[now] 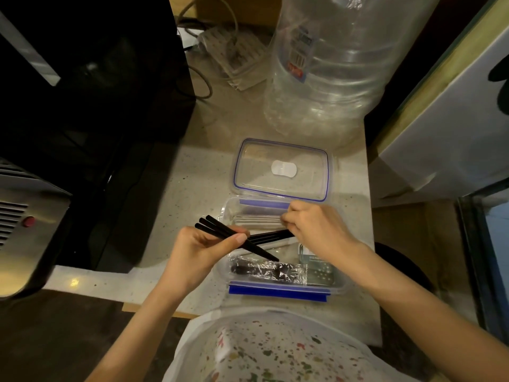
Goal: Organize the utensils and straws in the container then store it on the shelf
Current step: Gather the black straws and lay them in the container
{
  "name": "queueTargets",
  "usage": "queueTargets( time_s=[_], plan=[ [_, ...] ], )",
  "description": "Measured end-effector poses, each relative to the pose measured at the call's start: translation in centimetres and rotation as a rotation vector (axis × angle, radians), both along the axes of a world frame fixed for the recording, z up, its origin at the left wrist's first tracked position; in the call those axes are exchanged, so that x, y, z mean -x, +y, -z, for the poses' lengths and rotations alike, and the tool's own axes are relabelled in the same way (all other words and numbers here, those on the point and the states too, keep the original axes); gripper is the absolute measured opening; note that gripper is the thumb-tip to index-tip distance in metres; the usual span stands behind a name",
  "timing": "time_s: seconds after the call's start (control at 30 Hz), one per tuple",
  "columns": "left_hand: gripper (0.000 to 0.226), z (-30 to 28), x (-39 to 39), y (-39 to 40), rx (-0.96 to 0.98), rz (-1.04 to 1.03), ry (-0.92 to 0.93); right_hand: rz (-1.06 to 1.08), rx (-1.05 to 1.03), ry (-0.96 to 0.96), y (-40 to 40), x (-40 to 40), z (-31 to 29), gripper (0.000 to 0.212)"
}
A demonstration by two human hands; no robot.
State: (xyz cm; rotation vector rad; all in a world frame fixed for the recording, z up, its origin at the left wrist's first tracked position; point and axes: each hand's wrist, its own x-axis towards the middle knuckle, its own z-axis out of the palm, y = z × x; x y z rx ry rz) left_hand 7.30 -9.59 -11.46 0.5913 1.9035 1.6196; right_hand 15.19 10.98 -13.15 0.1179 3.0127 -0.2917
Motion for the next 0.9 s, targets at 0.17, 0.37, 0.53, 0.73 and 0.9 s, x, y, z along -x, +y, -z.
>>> queueTargets(
  time_s=[0.17,0.37,0.53,0.73,0.9],
  plan=[
    [0.015,0.0,0.1,0.3,0.004,0.014,-0.012,-0.057,-0.118,0.06,-1.3,-0.1,0.2,0.022],
    [0.017,0.0,0.2,0.4,0.022,0.027,-0.017,-0.016,-0.033,0.077,-1.0,0.1,0.9,0.018],
    [0.017,0.0,0.3,0.4,0.019,0.019,-0.011,-0.165,0.125,0.048,-0.7,-0.3,0.8,0.015],
    [0.02,-0.2,0.0,0.4,0.009,0.019,-0.011,-0.182,0.03,-0.003,-0.8,-0.1,1.9,0.023],
    [0.025,-0.3,-0.3,0.3,0.043,0.041,0.056,-0.22,0.01,-0.095,-0.5,0.6,1.6,0.026]
  ],
)
